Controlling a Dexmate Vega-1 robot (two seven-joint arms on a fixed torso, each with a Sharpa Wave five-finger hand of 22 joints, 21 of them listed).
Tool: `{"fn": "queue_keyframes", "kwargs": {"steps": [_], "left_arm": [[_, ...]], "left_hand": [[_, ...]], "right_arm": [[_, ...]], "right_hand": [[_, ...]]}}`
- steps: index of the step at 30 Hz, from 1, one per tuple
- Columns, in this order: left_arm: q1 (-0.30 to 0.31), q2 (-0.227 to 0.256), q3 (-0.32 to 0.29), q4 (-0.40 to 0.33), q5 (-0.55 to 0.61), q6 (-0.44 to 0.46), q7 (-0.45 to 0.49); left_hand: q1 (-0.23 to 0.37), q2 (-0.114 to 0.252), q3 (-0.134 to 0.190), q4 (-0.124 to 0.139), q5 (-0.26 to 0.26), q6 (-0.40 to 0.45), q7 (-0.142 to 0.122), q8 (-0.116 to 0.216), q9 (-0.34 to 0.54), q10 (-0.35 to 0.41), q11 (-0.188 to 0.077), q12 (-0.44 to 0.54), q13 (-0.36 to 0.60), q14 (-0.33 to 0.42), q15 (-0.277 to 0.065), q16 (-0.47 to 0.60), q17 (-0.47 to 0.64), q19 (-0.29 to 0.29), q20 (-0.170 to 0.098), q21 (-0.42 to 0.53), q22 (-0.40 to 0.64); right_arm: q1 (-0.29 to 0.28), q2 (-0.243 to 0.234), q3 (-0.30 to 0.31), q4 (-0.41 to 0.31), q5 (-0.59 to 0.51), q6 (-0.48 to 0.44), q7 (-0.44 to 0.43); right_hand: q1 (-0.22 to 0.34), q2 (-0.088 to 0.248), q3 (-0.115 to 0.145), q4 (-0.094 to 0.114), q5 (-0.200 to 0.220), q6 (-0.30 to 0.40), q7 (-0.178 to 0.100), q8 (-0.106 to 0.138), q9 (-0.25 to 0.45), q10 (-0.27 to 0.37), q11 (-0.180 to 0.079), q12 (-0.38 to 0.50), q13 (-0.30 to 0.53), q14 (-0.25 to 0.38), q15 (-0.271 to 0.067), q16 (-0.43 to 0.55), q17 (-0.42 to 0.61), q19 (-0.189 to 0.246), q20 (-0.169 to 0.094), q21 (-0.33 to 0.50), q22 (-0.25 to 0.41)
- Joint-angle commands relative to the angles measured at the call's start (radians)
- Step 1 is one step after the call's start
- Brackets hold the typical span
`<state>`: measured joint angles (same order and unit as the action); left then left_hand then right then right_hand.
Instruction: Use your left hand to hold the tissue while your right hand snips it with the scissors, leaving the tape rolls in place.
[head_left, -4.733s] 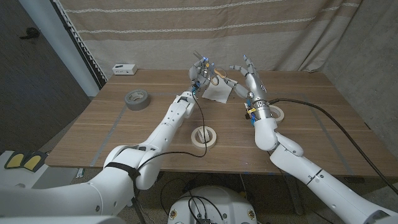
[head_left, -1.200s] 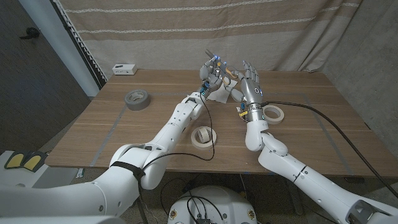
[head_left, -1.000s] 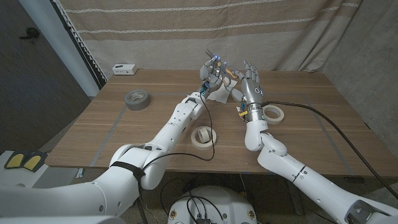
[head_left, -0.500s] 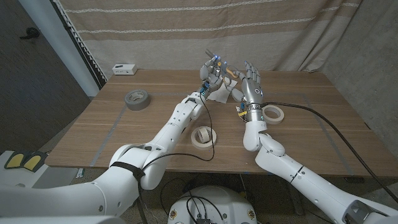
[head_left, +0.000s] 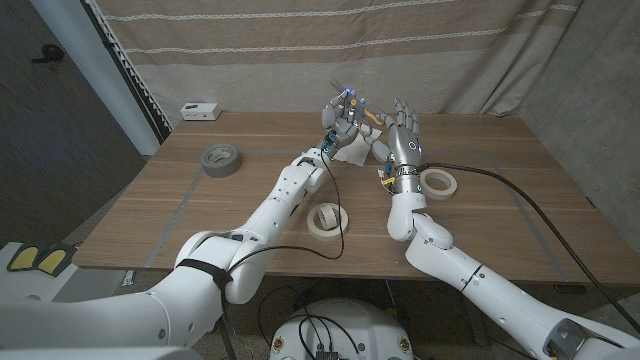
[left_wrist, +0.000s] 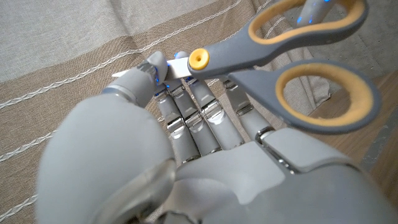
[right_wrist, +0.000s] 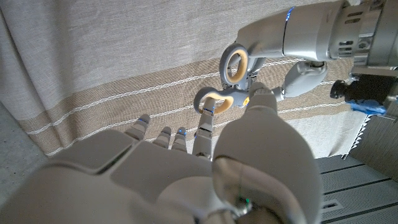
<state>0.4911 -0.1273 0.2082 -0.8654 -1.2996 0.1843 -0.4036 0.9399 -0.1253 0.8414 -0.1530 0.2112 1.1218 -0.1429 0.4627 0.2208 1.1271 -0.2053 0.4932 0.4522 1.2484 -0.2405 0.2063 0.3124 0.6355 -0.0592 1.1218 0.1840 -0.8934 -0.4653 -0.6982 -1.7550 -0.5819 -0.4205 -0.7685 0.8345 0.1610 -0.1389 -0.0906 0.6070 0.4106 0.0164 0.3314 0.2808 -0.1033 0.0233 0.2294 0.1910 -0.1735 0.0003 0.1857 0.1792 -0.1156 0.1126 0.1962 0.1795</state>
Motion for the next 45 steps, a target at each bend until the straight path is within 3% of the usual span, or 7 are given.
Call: {"fn": "queue_keyframes", "kwargs": {"steps": [1, 13, 18, 27, 37, 45], "left_arm": [[-0.010, 0.003, -0.001, 0.016, 0.001, 0.013, -0.022], [-0.012, 0.000, 0.001, 0.023, 0.005, 0.020, -0.032], [0.001, -0.001, 0.005, 0.004, 0.004, 0.035, -0.018], [0.005, -0.002, 0.012, -0.005, 0.008, 0.031, -0.021], [0.010, -0.001, 0.020, -0.016, 0.009, 0.040, -0.020], [0.021, 0.003, 0.025, -0.036, 0.006, 0.048, -0.012]], "left_hand": [[0.003, 0.007, 0.011, 0.007, 0.001, 0.009, -0.002, 0.003, 0.003, 0.024, -0.002, 0.002, 0.003, 0.009, 0.002, 0.008, 0.003, -0.006, -0.103, 0.003, 0.002], [0.002, 0.006, 0.012, 0.008, 0.001, 0.014, -0.003, 0.004, 0.002, 0.025, -0.001, 0.003, 0.005, 0.007, 0.002, 0.007, 0.003, -0.007, -0.101, 0.001, 0.001], [0.003, 0.007, 0.012, 0.008, 0.001, 0.011, -0.004, 0.003, 0.003, 0.026, -0.002, 0.004, 0.006, 0.008, 0.002, 0.007, 0.003, -0.007, -0.102, 0.001, 0.001], [0.004, 0.007, 0.012, 0.008, 0.001, 0.011, -0.001, 0.002, 0.003, 0.026, -0.002, 0.003, 0.005, 0.008, 0.002, 0.007, 0.004, -0.007, -0.102, 0.002, 0.001], [0.003, 0.006, 0.011, 0.008, 0.001, 0.013, -0.005, 0.002, 0.002, 0.025, -0.002, 0.002, 0.004, 0.009, 0.002, 0.007, 0.004, -0.007, -0.101, 0.002, 0.001], [0.004, 0.006, 0.011, 0.008, 0.001, 0.014, -0.004, 0.001, 0.001, 0.025, -0.002, 0.002, 0.003, 0.010, 0.002, 0.007, 0.004, -0.007, -0.101, 0.002, 0.001]], "right_arm": [[0.017, 0.028, -0.016, 0.015, -0.004, -0.053, -0.019], [0.033, 0.046, -0.031, 0.036, -0.015, -0.083, -0.056], [0.043, 0.047, -0.045, 0.045, -0.036, -0.111, -0.064], [0.049, 0.058, -0.054, 0.060, -0.041, -0.133, -0.083], [0.054, 0.067, -0.059, 0.068, -0.041, -0.158, -0.099], [0.055, 0.086, -0.063, 0.072, -0.048, -0.202, -0.126]], "right_hand": [[-0.003, 0.005, -0.006, 0.009, 0.000, -0.006, 0.009, -0.008, 0.001, 0.006, 0.010, 0.006, 0.000, -0.036, 0.006, 0.005, 0.005, 0.004, 0.001, 0.008, 0.001], [-0.003, -0.007, -0.013, 0.009, -0.003, 0.008, 0.018, -0.008, -0.004, 0.037, 0.024, 0.016, 0.000, -0.015, 0.006, 0.009, 0.003, 0.024, 0.000, 0.012, 0.001], [0.003, -0.009, -0.013, 0.006, -0.003, 0.021, 0.020, -0.007, -0.007, 0.069, 0.018, 0.027, 0.000, -0.008, 0.006, 0.008, 0.003, 0.035, -0.003, 0.014, 0.001], [0.020, -0.007, -0.008, -0.002, -0.001, 0.059, 0.030, 0.003, -0.012, 0.086, 0.029, 0.031, 0.000, 0.001, 0.006, 0.007, 0.002, 0.067, -0.010, 0.022, 0.001], [0.034, -0.006, -0.003, -0.009, 0.001, 0.067, 0.032, 0.004, -0.014, 0.087, 0.032, 0.031, -0.001, 0.008, 0.007, 0.007, 0.001, 0.071, -0.008, 0.021, 0.001], [0.063, -0.010, 0.005, -0.024, 0.002, 0.112, 0.041, 0.016, -0.020, 0.127, 0.053, 0.042, -0.002, 0.035, 0.015, 0.010, 0.000, 0.093, -0.011, 0.024, 0.002]]}}
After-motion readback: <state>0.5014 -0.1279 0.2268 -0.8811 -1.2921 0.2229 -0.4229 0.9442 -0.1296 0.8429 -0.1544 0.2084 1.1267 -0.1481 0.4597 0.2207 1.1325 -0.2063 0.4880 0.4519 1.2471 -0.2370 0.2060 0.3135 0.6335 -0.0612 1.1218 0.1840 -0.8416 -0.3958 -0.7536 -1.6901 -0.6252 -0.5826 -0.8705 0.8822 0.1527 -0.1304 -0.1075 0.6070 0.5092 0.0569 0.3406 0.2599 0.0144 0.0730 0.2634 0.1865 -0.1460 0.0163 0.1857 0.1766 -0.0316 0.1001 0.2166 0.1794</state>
